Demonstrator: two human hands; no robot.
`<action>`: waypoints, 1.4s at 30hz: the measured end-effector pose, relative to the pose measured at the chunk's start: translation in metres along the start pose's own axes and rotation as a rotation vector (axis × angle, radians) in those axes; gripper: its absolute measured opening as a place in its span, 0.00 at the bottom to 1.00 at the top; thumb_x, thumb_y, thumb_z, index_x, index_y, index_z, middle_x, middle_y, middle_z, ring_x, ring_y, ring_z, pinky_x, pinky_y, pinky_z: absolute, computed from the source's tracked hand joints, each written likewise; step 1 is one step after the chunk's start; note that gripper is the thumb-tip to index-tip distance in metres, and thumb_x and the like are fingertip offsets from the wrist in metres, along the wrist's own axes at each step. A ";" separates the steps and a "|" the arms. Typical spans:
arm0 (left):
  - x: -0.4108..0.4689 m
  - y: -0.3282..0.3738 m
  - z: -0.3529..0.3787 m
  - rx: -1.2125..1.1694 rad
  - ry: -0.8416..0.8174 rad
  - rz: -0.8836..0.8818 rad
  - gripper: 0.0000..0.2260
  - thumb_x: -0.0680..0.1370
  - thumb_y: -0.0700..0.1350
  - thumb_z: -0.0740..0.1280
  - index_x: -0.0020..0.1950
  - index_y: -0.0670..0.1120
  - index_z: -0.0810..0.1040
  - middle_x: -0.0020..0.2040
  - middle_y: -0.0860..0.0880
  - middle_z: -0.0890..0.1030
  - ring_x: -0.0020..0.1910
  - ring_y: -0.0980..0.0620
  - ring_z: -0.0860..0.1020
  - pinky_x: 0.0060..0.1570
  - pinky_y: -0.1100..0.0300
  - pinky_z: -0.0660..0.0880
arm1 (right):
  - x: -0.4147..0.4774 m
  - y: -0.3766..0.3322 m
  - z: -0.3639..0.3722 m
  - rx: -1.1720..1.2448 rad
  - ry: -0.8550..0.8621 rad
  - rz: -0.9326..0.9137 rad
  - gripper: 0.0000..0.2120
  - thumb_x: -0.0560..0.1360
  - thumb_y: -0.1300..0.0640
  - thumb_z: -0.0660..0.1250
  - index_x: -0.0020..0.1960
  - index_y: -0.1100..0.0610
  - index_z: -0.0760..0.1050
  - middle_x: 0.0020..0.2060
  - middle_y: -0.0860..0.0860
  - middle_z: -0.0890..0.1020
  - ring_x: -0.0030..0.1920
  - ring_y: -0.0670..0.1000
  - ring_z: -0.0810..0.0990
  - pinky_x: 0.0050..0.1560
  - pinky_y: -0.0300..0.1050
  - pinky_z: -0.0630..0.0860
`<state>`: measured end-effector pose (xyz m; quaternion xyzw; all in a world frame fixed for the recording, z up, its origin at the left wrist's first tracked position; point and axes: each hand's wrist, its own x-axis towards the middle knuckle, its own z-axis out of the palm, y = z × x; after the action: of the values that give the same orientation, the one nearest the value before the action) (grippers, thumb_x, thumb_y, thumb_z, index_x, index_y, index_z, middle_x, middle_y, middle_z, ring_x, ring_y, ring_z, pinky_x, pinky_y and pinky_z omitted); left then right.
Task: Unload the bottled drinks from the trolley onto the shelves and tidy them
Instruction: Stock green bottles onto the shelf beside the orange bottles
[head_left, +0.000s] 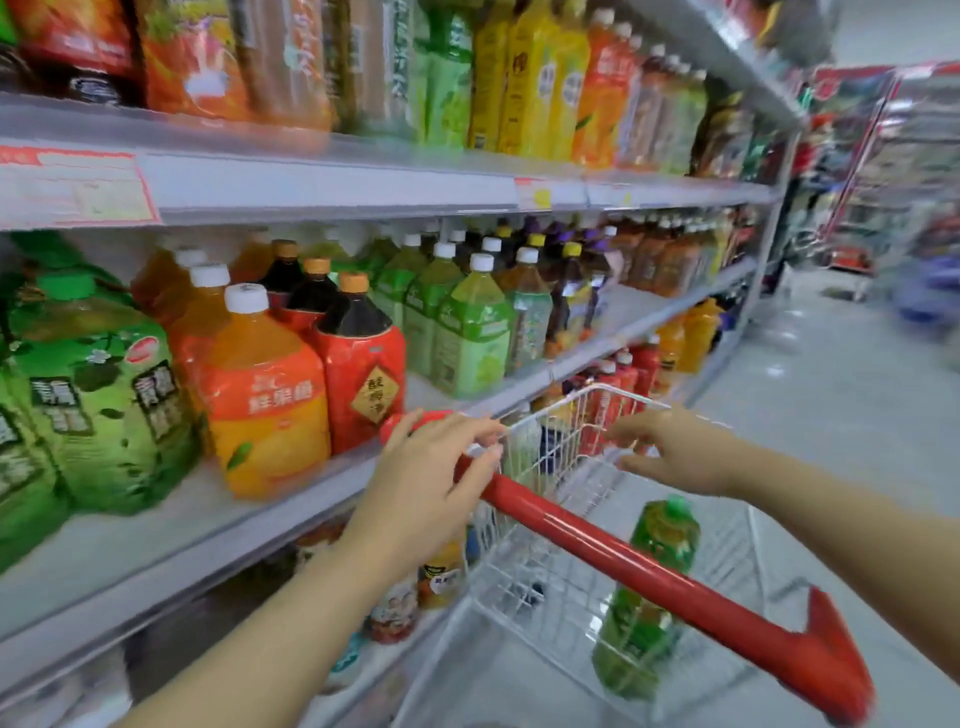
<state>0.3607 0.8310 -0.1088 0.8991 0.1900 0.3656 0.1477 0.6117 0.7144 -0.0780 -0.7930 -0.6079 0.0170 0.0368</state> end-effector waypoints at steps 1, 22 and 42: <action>0.001 0.002 0.007 0.007 -0.015 0.006 0.18 0.77 0.58 0.51 0.54 0.56 0.77 0.50 0.65 0.76 0.55 0.63 0.72 0.68 0.60 0.54 | -0.006 0.013 0.008 -0.001 -0.036 0.045 0.19 0.76 0.50 0.64 0.65 0.53 0.72 0.59 0.49 0.78 0.56 0.48 0.77 0.54 0.39 0.70; 0.004 0.016 0.034 0.175 0.051 -0.008 0.22 0.79 0.53 0.45 0.49 0.57 0.80 0.33 0.67 0.71 0.39 0.60 0.68 0.60 0.54 0.60 | 0.007 0.082 0.087 -0.102 -0.166 0.205 0.06 0.72 0.55 0.66 0.49 0.53 0.72 0.49 0.52 0.75 0.51 0.52 0.75 0.51 0.44 0.72; 0.011 0.042 -0.078 -0.193 0.363 -0.123 0.44 0.66 0.61 0.72 0.64 0.76 0.39 0.64 0.69 0.56 0.62 0.74 0.57 0.55 0.83 0.53 | 0.002 -0.175 -0.151 0.526 0.844 -0.375 0.05 0.69 0.54 0.73 0.39 0.52 0.77 0.33 0.42 0.77 0.34 0.38 0.74 0.36 0.26 0.67</action>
<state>0.3217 0.8088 -0.0312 0.7870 0.2322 0.5282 0.2184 0.4543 0.7557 0.0863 -0.5723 -0.6468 -0.1587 0.4784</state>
